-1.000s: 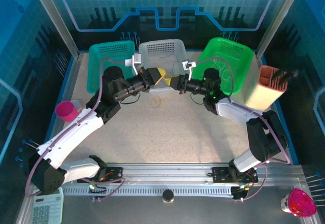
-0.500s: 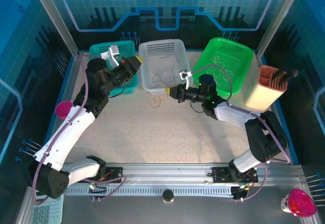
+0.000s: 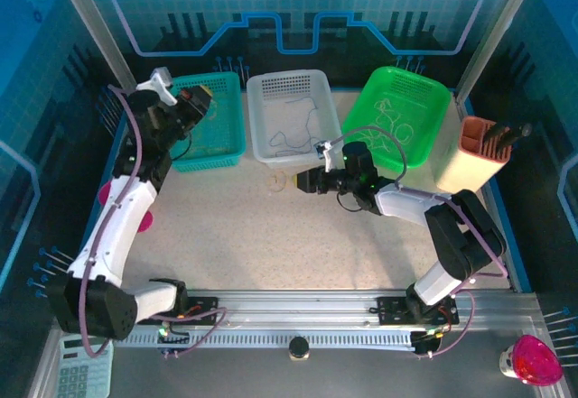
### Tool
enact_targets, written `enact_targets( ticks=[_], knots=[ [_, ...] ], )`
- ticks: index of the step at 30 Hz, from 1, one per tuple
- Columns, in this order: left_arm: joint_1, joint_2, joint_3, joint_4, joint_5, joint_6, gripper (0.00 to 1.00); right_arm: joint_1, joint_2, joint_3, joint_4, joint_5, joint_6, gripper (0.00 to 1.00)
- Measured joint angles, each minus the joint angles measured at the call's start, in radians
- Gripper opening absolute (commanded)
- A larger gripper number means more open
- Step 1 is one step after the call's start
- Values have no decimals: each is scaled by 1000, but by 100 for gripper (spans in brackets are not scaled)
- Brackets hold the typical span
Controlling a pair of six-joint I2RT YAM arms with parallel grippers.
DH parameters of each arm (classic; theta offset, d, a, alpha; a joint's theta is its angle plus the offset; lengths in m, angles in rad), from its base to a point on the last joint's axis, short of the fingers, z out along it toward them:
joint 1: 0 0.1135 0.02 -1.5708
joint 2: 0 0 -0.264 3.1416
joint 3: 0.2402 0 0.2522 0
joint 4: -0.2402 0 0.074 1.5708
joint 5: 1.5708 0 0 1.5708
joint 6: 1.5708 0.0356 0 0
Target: Untangle the cables
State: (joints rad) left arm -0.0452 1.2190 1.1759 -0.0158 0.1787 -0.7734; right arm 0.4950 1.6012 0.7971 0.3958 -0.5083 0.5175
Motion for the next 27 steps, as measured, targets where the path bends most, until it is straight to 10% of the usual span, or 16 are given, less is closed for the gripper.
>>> enact_targets(
  ticks=[13, 22, 27],
  knots=[
    [136, 220, 12, -44, -3, 104, 3, 50, -37, 49, -238, 143, -109, 53],
    [136, 290, 19, -70, 30, 140, 80, 101, -38, 113, -333, 230, -169, 56],
    [136, 270, 21, -88, 42, 152, 92, 124, -28, 160, -365, 268, -201, 56]
  ],
)
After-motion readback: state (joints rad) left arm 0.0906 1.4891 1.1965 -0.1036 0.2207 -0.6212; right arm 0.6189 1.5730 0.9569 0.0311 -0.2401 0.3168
